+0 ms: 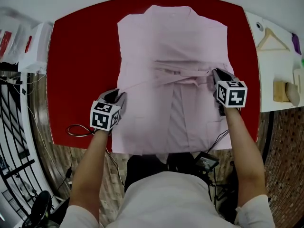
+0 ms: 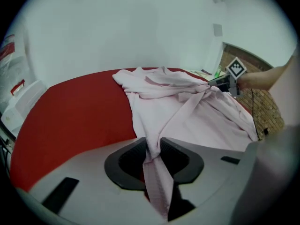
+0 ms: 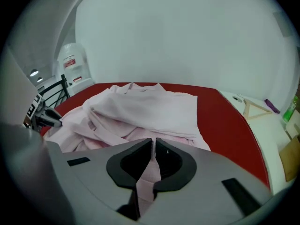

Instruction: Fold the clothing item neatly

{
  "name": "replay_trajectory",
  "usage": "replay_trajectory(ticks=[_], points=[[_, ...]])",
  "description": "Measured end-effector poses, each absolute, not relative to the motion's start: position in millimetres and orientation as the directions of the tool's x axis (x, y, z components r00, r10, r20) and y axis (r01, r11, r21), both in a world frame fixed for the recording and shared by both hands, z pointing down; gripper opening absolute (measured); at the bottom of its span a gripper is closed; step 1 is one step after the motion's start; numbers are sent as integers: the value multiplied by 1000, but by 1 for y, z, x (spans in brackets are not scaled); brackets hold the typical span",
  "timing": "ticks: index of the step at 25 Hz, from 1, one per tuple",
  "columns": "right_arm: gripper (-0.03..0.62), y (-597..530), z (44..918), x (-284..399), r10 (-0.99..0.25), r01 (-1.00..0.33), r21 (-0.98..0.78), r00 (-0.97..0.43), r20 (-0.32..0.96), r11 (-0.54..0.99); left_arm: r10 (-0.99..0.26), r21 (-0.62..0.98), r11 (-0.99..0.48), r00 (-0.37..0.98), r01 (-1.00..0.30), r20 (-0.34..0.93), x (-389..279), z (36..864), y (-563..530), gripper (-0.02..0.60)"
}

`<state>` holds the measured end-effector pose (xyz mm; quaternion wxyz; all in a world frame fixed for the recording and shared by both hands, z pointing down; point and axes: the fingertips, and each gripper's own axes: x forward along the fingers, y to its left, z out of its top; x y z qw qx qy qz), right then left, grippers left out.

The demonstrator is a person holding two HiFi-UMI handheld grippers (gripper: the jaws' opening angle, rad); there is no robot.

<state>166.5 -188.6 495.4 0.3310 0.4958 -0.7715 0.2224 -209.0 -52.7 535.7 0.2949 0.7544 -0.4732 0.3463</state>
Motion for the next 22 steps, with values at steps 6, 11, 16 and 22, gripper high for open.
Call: replay_trajectory(ticks=[6, 11, 16, 22], points=[[34, -195, 501, 180, -634, -915, 48, -239, 736, 400, -435, 166, -410, 352, -897, 829, -210, 537, -54, 89], [34, -200, 499, 209, -671, -930, 136, -140, 728, 341, -395, 160, -440, 350, -884, 849, -209, 537, -54, 86], [78, -188, 470, 173, -700, -810, 243, -263, 664, 534, -392, 146, -464, 350, -874, 851, -207, 532, -55, 86], [118, -171, 488, 140, -601, -473, 425, -326, 729, 772, -388, 125, -499, 351, -857, 853, -203, 526, -54, 86]])
